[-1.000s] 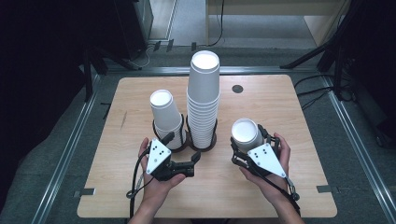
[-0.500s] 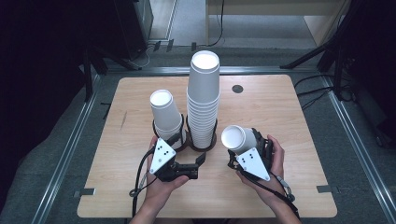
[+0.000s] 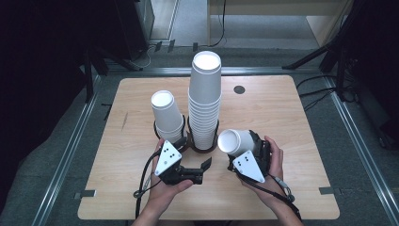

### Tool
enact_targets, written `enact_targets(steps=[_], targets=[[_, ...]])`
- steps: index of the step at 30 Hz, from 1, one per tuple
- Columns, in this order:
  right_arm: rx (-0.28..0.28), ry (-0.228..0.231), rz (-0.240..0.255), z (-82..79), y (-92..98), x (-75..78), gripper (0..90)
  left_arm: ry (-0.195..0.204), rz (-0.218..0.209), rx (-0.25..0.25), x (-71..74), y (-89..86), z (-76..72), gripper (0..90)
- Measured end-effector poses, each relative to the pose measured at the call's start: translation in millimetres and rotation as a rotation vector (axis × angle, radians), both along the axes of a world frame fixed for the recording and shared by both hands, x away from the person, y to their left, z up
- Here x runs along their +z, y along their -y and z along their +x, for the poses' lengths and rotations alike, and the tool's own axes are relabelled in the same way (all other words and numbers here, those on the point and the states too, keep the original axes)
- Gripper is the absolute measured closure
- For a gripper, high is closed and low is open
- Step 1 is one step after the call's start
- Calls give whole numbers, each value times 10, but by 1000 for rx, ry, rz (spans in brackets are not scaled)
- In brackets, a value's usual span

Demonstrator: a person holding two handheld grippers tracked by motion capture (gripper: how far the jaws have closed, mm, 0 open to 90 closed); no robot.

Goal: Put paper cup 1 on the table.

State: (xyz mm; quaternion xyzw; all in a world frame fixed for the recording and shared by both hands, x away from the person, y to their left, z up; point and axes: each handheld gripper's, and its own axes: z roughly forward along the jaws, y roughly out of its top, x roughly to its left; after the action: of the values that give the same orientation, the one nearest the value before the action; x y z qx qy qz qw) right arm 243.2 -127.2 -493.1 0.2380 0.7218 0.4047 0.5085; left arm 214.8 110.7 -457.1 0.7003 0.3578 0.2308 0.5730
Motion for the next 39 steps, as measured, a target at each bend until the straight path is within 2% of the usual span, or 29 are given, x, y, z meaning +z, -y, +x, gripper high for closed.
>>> enact_targets(steps=[7,10,13,17,22,25,32,34,39], targets=[[-1,13,-32,-8,-23,-10,124,-4,4,-41,8,52,-24,0],[14,40,-61,-14,-43,-19,127,-11,10,-55,0,70,-28,0],[25,44,-71,-25,-59,-25,128,-8,16,-63,-3,80,-34,0],[69,45,-80,-63,-114,-37,135,-8,23,-72,-3,104,-40,0],[93,39,-71,-90,-151,-43,138,-7,42,-75,-11,115,-42,0],[121,48,-101,-117,-190,-56,140,-6,62,-87,-10,147,-53,0],[177,66,-124,-183,-273,-73,139,-1,94,-104,-6,198,-74,0],[187,65,-136,-193,-288,-84,138,7,99,-110,-4,203,-84,44],[208,70,-160,-207,-308,-106,138,17,116,-116,3,222,-99,57]])
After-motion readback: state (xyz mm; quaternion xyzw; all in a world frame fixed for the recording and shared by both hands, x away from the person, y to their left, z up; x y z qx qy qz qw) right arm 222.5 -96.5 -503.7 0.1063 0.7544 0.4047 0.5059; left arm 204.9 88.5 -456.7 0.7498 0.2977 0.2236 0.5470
